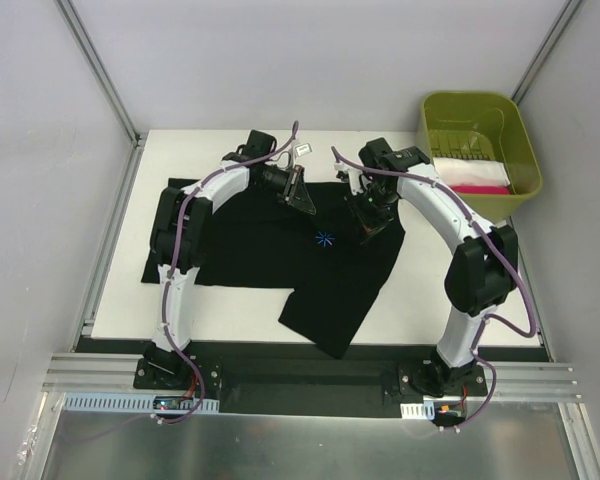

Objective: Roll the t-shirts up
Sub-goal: Fold the T-shirt at the center of the board.

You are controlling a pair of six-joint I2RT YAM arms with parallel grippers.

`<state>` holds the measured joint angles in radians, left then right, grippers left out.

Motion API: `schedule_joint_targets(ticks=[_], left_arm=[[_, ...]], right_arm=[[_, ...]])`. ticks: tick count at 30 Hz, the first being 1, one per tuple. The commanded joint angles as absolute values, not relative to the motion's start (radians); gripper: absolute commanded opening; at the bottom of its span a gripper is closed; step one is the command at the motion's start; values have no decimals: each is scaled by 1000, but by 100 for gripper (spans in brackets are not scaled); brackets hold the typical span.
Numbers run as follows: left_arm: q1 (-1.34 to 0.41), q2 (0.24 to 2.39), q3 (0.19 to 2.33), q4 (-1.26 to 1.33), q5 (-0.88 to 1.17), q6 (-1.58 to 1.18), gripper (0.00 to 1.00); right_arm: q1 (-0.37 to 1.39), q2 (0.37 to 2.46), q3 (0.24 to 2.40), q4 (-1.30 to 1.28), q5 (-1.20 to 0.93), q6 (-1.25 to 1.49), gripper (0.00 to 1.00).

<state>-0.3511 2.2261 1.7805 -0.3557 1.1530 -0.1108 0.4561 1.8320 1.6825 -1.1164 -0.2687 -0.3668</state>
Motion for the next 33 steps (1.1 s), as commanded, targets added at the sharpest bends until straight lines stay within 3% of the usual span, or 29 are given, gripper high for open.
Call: schedule_joint_targets(ticks=[1,4,5,6,7,10,12,21,26,30,33], left_arm=[[-328,2137,1741,-344,1223,-66,0],[-313,2118,1683,-344,1259,-61,2],[-299,2096,1658,-345,1272,-67,9],[-292,2080,1597,-345,1291,-67,24],[-282,2045,1562,-345,1348,-58,30],[-244,1978,1456,-357,1428,-46,40],[-220,1961,1445,-370,1443,-44,41],[-198,2056,1649,-400,1111,-88,34],[-117,2071,1718,-544,788,55,16],[-32,2059,1707,-600,686,155,6],[18,2077,1695,-620,599,185,0]], right_arm=[[465,1758,1655,-1164,-259,-357,1],[469,1755,1612,-1180,-342,-393,1],[469,1744,1596,-1184,-365,-419,5],[469,1737,1576,-1193,-406,-431,9],[471,1724,1548,-1201,-411,-442,20],[466,1703,1552,-1238,-399,-501,33],[453,1739,1589,-1272,-406,-554,35],[358,2029,1956,-1177,-338,-558,35],[315,2206,2181,-1089,-114,-598,33],[290,2310,2255,-1022,-20,-647,13],[285,2338,2211,-954,50,-707,5]])
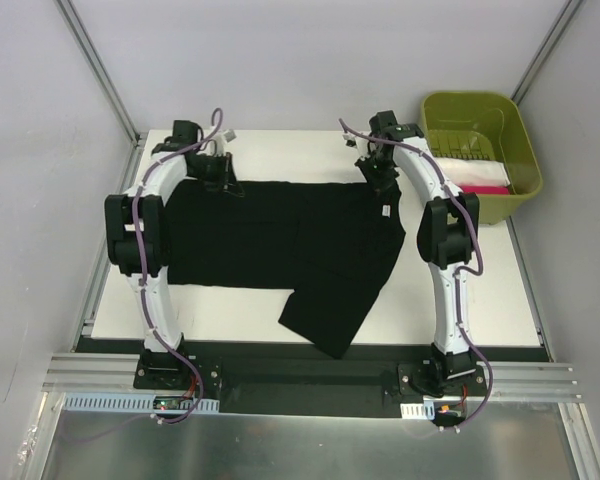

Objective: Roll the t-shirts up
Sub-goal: Fold the T-shirt at the center of the board.

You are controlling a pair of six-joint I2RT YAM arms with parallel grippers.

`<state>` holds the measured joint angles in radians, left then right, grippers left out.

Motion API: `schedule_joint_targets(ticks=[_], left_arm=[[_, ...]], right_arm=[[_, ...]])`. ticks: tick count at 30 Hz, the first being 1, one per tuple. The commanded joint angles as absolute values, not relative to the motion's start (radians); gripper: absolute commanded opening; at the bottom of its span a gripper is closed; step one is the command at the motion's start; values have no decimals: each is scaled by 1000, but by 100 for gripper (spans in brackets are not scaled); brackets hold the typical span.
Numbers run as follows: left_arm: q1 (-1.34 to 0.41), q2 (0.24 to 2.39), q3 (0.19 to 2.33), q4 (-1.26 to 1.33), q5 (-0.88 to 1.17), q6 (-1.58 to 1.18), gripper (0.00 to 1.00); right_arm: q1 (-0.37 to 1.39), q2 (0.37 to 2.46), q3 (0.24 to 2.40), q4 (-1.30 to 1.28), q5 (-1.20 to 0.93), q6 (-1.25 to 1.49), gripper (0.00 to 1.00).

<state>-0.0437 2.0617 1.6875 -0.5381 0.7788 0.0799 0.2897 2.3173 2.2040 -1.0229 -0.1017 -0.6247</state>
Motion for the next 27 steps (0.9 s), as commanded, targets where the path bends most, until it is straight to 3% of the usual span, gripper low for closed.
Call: schedule_joint_targets(ticks=[1,18,23,27], left_arm=[[24,2086,1698,-633,569,198,0],[77,2361,1936,-686,238,247,0],[68,2425,2106,-686,251,236,0],[66,2361,2138,-701,323,224,3]], right_arm=[[285,2338,2194,-910,84,-736,4],[278,2555,2266,-654,294,-1044,1],[268,2635,2350,-563,336,-1106,1],[267,2542,2318,-494,278,-1094,1]])
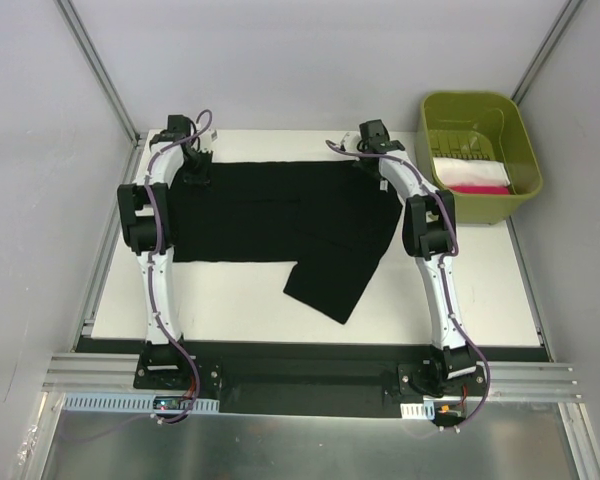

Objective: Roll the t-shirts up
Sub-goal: Fold the T-shirt at the center of the board.

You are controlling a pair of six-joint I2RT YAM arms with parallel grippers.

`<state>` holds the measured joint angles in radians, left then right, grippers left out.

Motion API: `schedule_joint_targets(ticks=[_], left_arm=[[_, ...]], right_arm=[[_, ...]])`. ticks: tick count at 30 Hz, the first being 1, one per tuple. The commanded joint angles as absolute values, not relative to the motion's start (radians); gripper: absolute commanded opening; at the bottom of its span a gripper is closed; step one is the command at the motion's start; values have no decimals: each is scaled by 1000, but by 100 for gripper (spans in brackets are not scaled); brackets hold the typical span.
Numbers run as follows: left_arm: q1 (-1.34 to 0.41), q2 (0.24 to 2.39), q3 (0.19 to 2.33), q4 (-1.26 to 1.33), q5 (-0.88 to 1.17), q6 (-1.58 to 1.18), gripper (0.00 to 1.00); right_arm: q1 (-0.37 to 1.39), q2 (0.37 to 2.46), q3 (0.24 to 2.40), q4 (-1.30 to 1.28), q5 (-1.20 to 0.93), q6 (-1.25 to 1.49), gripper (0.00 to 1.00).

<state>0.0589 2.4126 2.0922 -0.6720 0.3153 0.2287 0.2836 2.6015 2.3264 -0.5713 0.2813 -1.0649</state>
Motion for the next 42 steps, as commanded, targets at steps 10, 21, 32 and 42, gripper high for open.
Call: schedule_joint_targets(ticks=[10,21,32,42], left_arm=[[40,1869,1881,-722,471,207,62],[92,1537,1491,-814,583,189,68],[190,1400,1134,-838,598,196,69],[348,1448,1129,-860,633,196,67]], right_arm=[[318,1876,1821,-497,-25,-925,71],[546,1441,1213,-767,-315,-1167,72],[830,1361,818,-586,-270,-1493,54],[946,1453,818,-590,-356,-1557,43]])
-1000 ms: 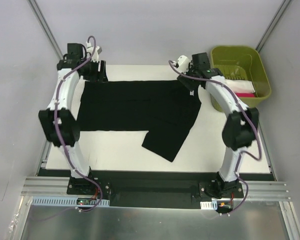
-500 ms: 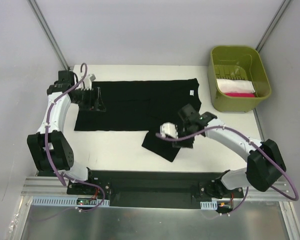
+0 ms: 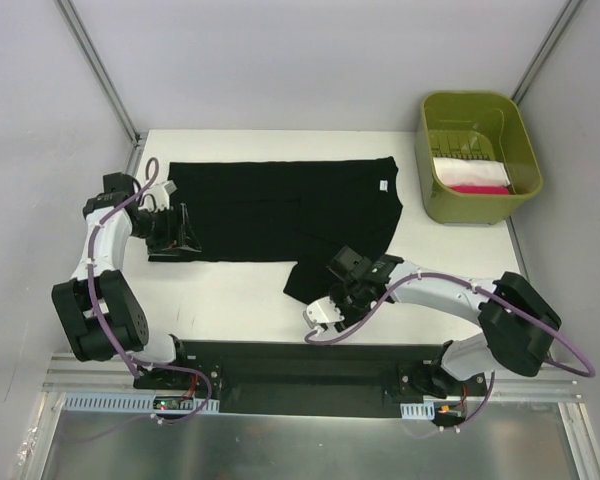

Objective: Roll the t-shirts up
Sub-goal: Fold the T-shirt at the center of the board.

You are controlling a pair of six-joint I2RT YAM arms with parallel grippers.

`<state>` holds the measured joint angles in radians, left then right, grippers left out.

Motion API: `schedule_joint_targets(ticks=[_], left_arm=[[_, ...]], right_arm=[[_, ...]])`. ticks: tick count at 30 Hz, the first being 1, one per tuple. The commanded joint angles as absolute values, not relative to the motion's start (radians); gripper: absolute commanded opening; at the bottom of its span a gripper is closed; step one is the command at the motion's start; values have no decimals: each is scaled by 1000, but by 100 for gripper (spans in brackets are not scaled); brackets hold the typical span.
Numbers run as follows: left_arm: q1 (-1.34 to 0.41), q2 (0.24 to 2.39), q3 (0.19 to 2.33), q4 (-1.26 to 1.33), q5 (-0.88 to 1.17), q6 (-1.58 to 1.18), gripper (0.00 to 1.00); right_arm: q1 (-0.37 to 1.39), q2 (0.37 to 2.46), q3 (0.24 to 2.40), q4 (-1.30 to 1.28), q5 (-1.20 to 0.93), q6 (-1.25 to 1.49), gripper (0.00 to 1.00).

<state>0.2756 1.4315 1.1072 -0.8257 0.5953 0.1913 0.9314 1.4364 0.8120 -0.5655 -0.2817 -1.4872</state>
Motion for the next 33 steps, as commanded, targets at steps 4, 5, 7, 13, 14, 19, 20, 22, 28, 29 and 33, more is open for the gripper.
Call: schedule_joint_targets(ticks=[4,5,7,13,14,19,20,22,28,29,33], left_arm=[[431,1482,1143,-871,687,193,66],[446,1488,1149,-873,693,193,65],[474,1505,1154,-879,706,204,65],[488,1494,1158,-884,667,242,65],[491,1491,1158,-888,658,247,65],[511,1489,1143,-897,579,253,65],[517,1493,1143,-897,568,249,65],[531,1509,1147,-896,548,232,65],[534,1532,1147,-818,365,178,66],[534,1542,1150,-809,350,175,66],[534,1598,1157,-761,324,157,59]], right_arm=[[959,1491,831,-640,-377,-1571,41],[968,1497,836,-647,-379,-1568,41],[976,1514,847,-649,-377,-1560,40],[994,1583,854,-588,-327,-1525,37],[996,1592,854,-578,-307,-1516,35],[999,1579,851,-568,-272,-1487,3],[999,1563,851,-578,-265,-1465,1],[996,1511,854,-600,-252,-1421,1],[977,1456,928,-704,-184,-1152,1],[962,1459,954,-724,-187,-1116,1],[922,1451,1050,-756,-169,-971,1]])
